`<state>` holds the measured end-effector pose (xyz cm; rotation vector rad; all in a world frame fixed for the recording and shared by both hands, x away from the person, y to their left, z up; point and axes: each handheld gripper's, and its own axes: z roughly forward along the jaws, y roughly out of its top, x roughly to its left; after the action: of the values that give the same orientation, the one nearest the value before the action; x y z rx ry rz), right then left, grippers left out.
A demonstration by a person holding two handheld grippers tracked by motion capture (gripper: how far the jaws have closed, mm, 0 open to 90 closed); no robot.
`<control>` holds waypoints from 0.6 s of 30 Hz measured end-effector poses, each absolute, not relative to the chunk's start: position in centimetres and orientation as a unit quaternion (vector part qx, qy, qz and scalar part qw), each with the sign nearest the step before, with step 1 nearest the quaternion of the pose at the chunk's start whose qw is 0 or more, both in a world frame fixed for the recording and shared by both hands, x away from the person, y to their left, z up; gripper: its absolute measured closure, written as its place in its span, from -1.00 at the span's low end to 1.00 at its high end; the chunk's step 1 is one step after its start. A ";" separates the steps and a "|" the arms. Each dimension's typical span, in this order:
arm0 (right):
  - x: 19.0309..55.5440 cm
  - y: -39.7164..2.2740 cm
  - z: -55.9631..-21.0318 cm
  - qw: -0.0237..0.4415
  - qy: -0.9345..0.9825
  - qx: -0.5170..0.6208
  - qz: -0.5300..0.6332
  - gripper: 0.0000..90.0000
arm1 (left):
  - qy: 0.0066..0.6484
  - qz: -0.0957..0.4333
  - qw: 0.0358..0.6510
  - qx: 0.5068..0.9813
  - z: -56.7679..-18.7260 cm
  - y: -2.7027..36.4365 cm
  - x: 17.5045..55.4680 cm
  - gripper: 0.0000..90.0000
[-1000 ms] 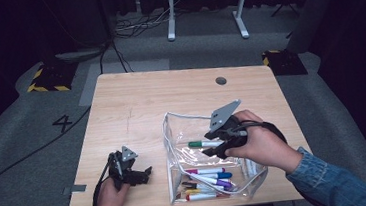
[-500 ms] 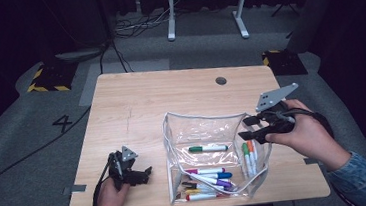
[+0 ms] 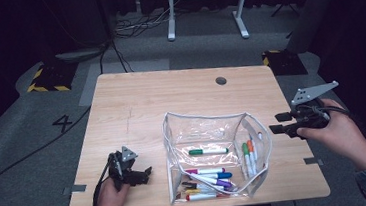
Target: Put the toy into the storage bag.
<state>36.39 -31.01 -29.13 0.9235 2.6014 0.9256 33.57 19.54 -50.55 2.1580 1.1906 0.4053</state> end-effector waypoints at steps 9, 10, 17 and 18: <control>36.9 -33.1 -30.7 0.116 0.876 0.347 0.314 0.13 | 0.452 0.155 0.316 0.819 -50.6 19.6 33.6 -1.00; 37.1 -33.2 -31.2 0.115 0.876 0.350 0.311 0.13 | 0.452 0.156 0.316 0.819 -50.6 19.6 33.5 -1.00; 38.0 -33.6 -36.3 0.096 0.871 0.383 0.293 0.07 | 0.453 0.155 0.316 0.819 -50.6 19.5 33.5 -1.00; 38.1 -33.5 -36.8 0.093 0.871 0.386 0.290 0.07 | 0.452 0.155 0.316 0.820 -50.5 19.6 33.6 -1.00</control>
<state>38.05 -33.54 -36.80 1.1444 2.5847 0.8595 33.55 19.56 -50.55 2.1585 1.1911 0.4088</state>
